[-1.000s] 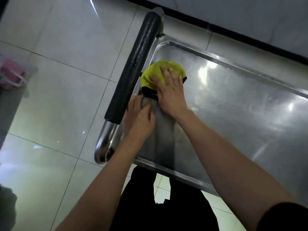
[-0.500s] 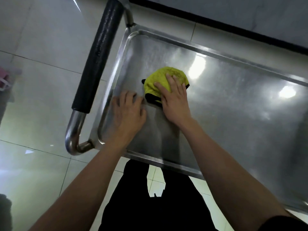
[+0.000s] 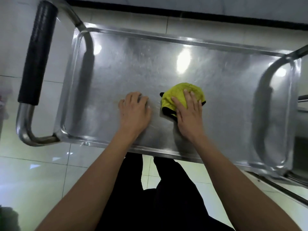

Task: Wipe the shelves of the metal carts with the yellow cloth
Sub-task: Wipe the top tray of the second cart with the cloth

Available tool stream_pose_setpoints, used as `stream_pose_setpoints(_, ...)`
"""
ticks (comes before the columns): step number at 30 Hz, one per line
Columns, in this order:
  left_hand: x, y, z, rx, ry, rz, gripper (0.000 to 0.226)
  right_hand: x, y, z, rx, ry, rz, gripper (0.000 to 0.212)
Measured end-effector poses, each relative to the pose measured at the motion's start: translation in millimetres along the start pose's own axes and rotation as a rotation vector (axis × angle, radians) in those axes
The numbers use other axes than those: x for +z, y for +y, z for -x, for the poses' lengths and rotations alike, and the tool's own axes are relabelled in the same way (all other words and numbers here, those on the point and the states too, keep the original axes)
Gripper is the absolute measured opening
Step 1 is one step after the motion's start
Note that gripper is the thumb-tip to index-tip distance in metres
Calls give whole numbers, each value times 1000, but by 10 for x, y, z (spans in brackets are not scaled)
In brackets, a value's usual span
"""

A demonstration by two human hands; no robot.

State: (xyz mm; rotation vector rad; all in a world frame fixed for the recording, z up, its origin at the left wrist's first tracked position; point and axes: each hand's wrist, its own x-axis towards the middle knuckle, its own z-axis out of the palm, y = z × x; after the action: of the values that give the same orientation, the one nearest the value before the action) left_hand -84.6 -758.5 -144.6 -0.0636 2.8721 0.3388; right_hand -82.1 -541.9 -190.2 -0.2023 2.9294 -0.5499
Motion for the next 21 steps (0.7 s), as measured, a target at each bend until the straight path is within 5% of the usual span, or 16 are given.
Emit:
stream_pose_setpoints(9,-21,-399,238,-121,-11,11,37,158,-351,-81,-88,-8,22,53)
stream_pose_setpoints(21,-137,-1757,545,-389,120,6,36,655,-1918,-621,-349,-158,90,55)
